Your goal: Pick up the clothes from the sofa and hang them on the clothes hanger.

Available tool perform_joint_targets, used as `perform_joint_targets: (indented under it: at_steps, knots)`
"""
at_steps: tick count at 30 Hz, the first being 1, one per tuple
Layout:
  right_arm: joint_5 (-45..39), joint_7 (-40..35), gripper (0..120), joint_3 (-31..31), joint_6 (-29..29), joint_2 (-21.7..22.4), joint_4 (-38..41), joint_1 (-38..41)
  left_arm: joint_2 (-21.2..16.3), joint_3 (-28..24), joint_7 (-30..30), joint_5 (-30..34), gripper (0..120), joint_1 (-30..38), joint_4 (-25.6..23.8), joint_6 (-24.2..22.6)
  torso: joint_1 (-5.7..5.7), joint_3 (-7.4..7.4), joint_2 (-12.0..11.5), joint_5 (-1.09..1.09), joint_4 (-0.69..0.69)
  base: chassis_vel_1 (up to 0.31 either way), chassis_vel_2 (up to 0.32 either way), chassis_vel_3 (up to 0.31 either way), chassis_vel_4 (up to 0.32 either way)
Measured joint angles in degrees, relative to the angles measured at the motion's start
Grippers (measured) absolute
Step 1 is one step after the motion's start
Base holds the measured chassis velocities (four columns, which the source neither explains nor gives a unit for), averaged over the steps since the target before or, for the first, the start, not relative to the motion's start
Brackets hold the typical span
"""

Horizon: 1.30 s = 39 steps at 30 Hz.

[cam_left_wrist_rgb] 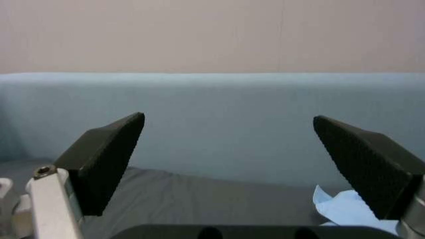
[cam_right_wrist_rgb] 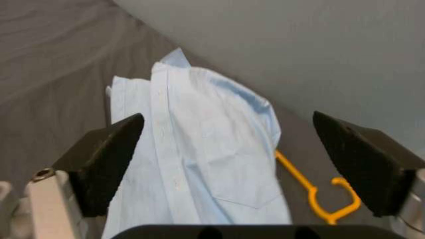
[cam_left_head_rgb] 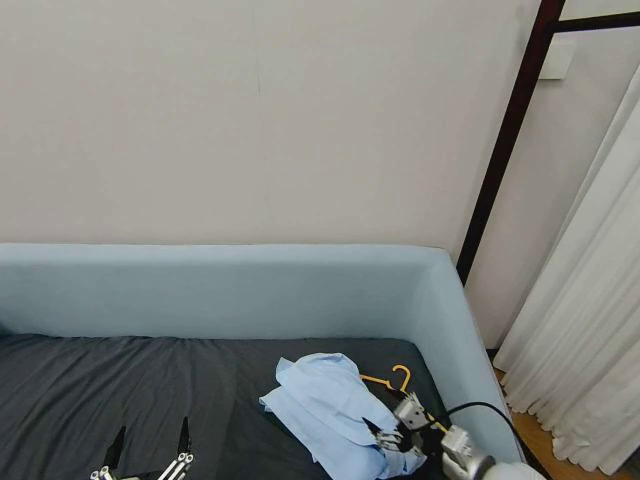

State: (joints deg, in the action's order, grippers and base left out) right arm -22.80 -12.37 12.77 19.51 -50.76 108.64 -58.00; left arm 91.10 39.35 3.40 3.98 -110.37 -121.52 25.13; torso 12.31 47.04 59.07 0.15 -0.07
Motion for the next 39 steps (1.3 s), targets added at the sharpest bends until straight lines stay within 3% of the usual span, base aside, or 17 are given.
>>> perform_joint_targets:
  at_steps: [1,3,5,9,11,16,19,25,28,31,39]
  knots:
    - [-1.46,-4.73,100,3.61,1.18,-3.41,-2.87,2.91,0.20,0.12,-0.01,-0.18,100,-0.25,-0.13,-0.09,0.00,0.01,0.00,0.02,0.00,0.000,0.000,0.000,0.000]
    - [-1.83,-6.83,100,5.11,1.38,-5.00,-4.53,4.42,0.32,0.20,0.02,-0.23,100,-0.39,-0.23,-0.15,0.00,0.00,0.00,0.01,-0.01,0.000,0.000,0.000,0.000]
    - [-2.48,-12.81,100,10.40,1.76,-10.97,-11.34,10.62,0.72,0.41,-0.01,-0.22,100,-1.11,-1.10,-0.70,0.00,0.00,0.00,0.01,0.01,0.000,0.000,0.000,0.000]
    - [-2.57,-17.12,100,15.48,3.44,-16.73,-18.65,17.33,1.02,0.88,-0.63,0.04,100,-2.70,-3.00,-1.80,0.01,0.00,-0.01,-0.01,0.01,0.000,0.000,0.000,0.000]
    - [-2.49,-20.27,100,18.71,7.26,-21.25,-23.09,21.13,1.03,1.46,-0.87,-0.07,100,-3.66,-4.27,-2.78,0.01,0.01,0.00,-0.01,0.00,0.000,0.000,0.000,0.000]
    - [-3.74,-21.78,100,21.25,11.64,-26.72,-27.46,24.11,0.95,2.25,-0.61,-0.09,100,-4.13,-5.41,-3.12,0.01,0.01,-0.01,-0.01,-0.01,0.000,0.000,0.000,0.000]
    - [-7.27,-24.20,100,22.51,15.47,-33.40,-33.20,27.05,0.97,2.72,-0.20,-0.06,100,-4.53,-5.83,-3.07,0.01,0.00,0.00,-0.01,0.00,0.000,0.000,0.000,0.000]
    - [-5.80,-25.96,100,22.18,14.30,-41.09,-46.17,29.49,1.08,2.78,0.05,-0.11,100,-4.39,-5.61,-2.74,0.01,0.00,0.00,0.00,0.00,0.000,0.000,0.000,0.000]
    - [-4.17,-25.68,100,21.75,13.43,-41.82,-49.36,29.70,1.08,2.75,0.19,-0.14,100,-4.28,-5.32,-2.60,0.01,0.00,0.00,-0.01,-0.02,0.000,0.000,0.000,0.000]
    - [-0.12,-24.76,100,21.12,8.99,-41.97,-54.50,29.72,1.08,2.73,0.14,-0.29,100,-4.07,-4.94,-2.39,0.00,0.00,0.00,0.00,-0.02,0.000,0.000,0.000,0.000]
    - [1.66,-20.18,100,19.01,0.58,-41.69,-59.11,28.84,1.06,2.65,0.16,-1.21,100,-4.79,-5.04,-1.93,0.00,0.00,0.00,0.02,-0.01,0.000,0.000,0.000,0.000]
